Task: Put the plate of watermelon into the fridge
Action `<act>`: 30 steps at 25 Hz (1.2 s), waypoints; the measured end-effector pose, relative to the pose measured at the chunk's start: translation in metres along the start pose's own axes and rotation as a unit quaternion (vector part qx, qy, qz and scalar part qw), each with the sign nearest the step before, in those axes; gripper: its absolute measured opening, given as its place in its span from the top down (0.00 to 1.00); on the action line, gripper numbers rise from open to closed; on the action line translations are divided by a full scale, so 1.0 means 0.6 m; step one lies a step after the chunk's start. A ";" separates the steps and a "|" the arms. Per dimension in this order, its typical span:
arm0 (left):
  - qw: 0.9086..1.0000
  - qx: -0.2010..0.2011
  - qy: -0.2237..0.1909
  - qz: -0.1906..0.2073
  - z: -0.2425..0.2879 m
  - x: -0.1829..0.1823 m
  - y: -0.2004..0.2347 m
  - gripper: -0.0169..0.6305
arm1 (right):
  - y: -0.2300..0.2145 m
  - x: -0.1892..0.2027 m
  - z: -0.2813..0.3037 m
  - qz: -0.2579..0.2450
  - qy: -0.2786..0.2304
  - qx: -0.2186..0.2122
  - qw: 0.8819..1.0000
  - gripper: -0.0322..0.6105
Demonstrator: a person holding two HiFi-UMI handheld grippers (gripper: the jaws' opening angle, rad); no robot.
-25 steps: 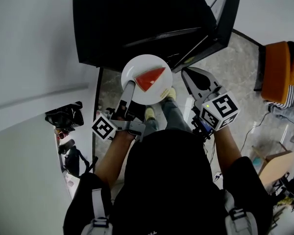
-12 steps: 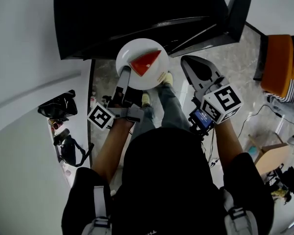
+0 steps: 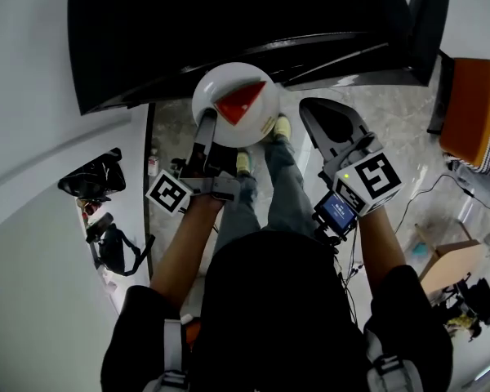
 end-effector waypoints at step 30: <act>0.996 -0.034 -0.088 -0.011 0.101 -0.072 0.251 0.90 | -0.030 0.090 0.149 0.013 0.028 -0.071 0.997 0.93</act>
Point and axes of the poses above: the fingertips, and each gripper's own axes: z forward along the fingers, y to its left, x out of its underside, the point moved 1 cm from there along -z, backward along the fingers, and after that the axes turned 9 degrees about y, right-handed, at the moved point
